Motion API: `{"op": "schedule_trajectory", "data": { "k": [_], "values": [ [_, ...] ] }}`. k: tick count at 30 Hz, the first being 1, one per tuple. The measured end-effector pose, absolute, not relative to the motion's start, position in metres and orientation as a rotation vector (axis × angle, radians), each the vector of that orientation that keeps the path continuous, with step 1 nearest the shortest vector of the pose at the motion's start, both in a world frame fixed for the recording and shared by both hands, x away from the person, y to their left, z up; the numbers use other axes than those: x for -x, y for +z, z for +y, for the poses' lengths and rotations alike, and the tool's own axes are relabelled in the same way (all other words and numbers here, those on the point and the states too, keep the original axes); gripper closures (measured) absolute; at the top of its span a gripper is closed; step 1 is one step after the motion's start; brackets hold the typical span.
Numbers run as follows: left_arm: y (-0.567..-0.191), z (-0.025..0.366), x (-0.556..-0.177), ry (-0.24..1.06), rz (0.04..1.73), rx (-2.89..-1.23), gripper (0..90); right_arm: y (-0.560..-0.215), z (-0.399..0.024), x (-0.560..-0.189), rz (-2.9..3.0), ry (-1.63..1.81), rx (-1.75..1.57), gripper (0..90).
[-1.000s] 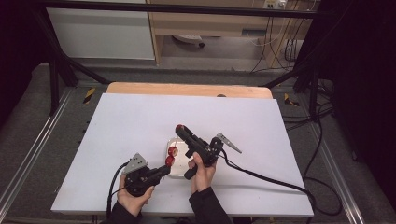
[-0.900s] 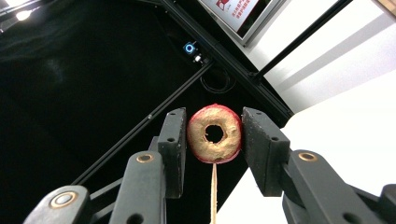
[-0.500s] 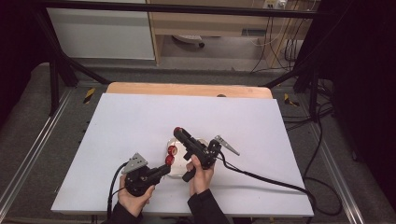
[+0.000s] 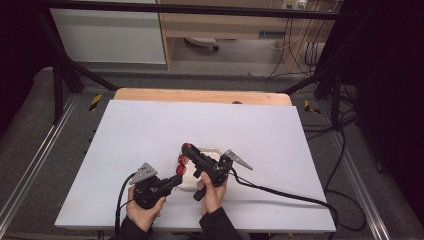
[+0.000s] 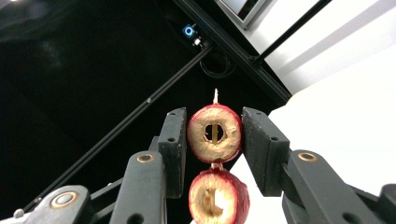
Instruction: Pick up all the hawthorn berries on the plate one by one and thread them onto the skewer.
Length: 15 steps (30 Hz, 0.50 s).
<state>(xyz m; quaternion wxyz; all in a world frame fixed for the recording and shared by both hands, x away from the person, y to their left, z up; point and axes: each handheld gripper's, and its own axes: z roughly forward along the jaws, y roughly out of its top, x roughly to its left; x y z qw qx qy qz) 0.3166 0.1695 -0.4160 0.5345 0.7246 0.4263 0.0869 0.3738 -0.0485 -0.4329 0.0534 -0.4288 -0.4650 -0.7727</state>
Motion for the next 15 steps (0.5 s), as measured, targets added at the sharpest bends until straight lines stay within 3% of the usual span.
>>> {"op": "schedule_trajectory", "data": {
  "k": [5,15],
  "values": [
    [-0.418,0.170,-0.318,0.208,1.007,-1.726,88.2,-0.431,-0.050,-0.373,-1.451,-2.328,1.305,61.2],
    [-0.420,0.179,-0.320,0.241,0.980,-1.751,88.2,-0.408,-0.073,-0.375,-1.844,-2.237,1.352,31.1]
  ]
}}
